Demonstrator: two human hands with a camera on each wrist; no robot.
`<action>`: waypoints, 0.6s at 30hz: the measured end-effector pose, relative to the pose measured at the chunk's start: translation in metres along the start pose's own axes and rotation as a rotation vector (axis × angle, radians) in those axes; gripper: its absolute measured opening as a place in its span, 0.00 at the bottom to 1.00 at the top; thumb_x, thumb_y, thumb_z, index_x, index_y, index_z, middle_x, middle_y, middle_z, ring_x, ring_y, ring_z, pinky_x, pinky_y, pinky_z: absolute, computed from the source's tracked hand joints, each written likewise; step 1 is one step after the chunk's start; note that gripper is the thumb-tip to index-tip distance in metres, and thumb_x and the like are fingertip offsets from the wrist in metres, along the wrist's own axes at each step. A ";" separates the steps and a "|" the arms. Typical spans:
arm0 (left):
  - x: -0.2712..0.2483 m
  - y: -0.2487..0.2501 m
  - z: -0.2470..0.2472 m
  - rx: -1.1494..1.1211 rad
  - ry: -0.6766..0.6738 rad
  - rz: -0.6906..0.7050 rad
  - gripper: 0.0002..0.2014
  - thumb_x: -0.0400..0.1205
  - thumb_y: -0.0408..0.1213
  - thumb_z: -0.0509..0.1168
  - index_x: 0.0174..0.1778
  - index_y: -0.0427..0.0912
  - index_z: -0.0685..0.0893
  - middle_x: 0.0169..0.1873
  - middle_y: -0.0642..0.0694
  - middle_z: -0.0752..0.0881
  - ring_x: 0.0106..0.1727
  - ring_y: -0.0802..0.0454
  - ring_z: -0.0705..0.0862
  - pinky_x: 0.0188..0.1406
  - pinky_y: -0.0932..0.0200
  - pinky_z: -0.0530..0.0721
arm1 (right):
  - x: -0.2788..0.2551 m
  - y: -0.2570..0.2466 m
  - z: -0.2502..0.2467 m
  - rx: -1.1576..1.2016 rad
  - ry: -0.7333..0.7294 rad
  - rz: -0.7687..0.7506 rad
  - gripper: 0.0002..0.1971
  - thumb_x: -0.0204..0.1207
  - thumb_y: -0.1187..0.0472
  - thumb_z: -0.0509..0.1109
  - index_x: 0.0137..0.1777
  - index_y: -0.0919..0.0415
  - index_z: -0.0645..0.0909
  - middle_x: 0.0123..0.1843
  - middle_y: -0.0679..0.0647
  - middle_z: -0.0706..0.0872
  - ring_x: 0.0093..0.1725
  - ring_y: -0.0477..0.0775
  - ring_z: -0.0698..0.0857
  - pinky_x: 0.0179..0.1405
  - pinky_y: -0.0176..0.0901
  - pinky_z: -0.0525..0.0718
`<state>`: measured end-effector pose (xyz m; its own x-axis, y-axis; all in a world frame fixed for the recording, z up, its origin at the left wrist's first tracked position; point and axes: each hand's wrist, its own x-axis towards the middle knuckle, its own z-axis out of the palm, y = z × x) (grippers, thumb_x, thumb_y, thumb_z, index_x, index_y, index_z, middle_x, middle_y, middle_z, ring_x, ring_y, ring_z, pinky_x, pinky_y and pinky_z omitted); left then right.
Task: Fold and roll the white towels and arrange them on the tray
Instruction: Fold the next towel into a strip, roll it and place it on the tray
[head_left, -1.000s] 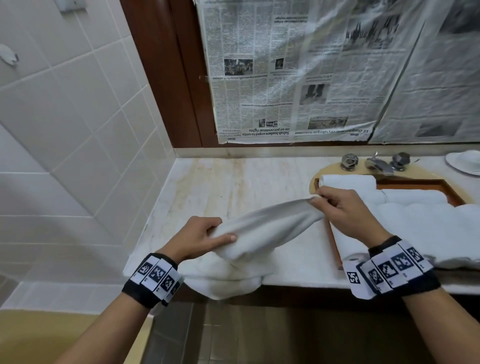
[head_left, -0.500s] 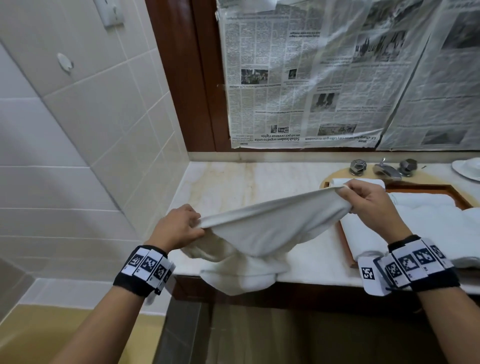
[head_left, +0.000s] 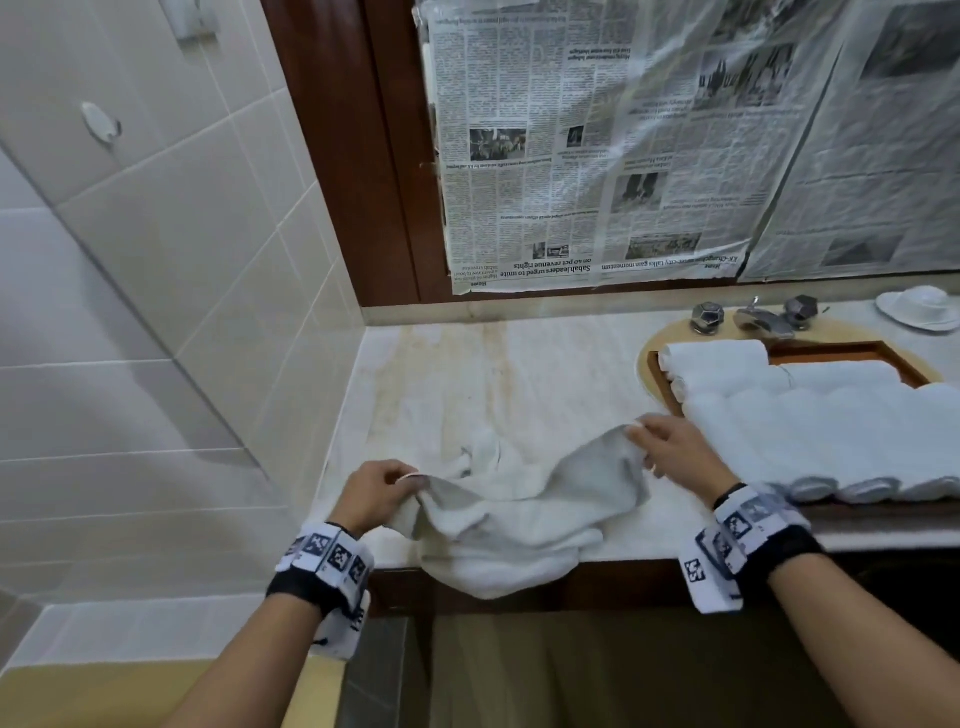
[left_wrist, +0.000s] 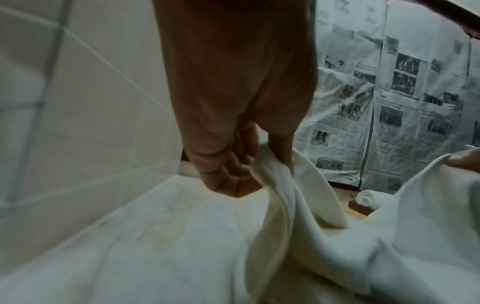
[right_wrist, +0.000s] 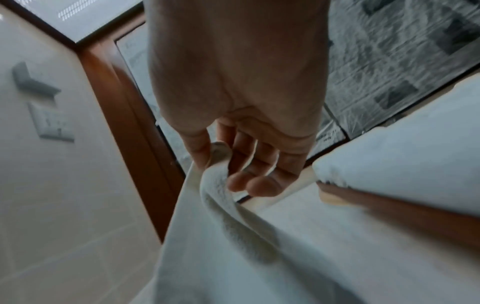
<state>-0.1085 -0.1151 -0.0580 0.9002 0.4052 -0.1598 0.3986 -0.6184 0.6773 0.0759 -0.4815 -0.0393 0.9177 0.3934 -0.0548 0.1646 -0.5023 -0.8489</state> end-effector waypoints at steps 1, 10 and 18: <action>0.002 0.002 0.010 0.012 0.008 -0.005 0.08 0.83 0.45 0.70 0.39 0.50 0.90 0.37 0.51 0.90 0.41 0.54 0.85 0.33 0.70 0.74 | -0.001 0.004 0.014 -0.037 -0.040 0.009 0.16 0.84 0.57 0.67 0.41 0.71 0.79 0.29 0.54 0.79 0.31 0.54 0.81 0.31 0.43 0.76; 0.014 0.021 0.097 0.126 -0.086 -0.080 0.14 0.87 0.44 0.61 0.53 0.45 0.91 0.55 0.41 0.90 0.61 0.38 0.84 0.54 0.55 0.75 | -0.008 0.031 0.098 -0.283 -0.279 -0.023 0.13 0.85 0.51 0.64 0.37 0.46 0.80 0.31 0.39 0.79 0.38 0.49 0.80 0.42 0.42 0.70; -0.024 0.024 0.107 0.234 -0.412 -0.156 0.14 0.82 0.52 0.64 0.38 0.47 0.84 0.50 0.42 0.88 0.55 0.43 0.85 0.52 0.55 0.78 | -0.047 0.049 0.074 -0.250 -0.450 -0.048 0.14 0.84 0.56 0.65 0.38 0.59 0.85 0.36 0.46 0.88 0.37 0.47 0.86 0.43 0.40 0.82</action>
<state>-0.1021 -0.2118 -0.1150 0.8025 0.2337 -0.5490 0.5199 -0.7252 0.4514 0.0138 -0.4672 -0.1170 0.6699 0.6849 -0.2867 0.3343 -0.6230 -0.7071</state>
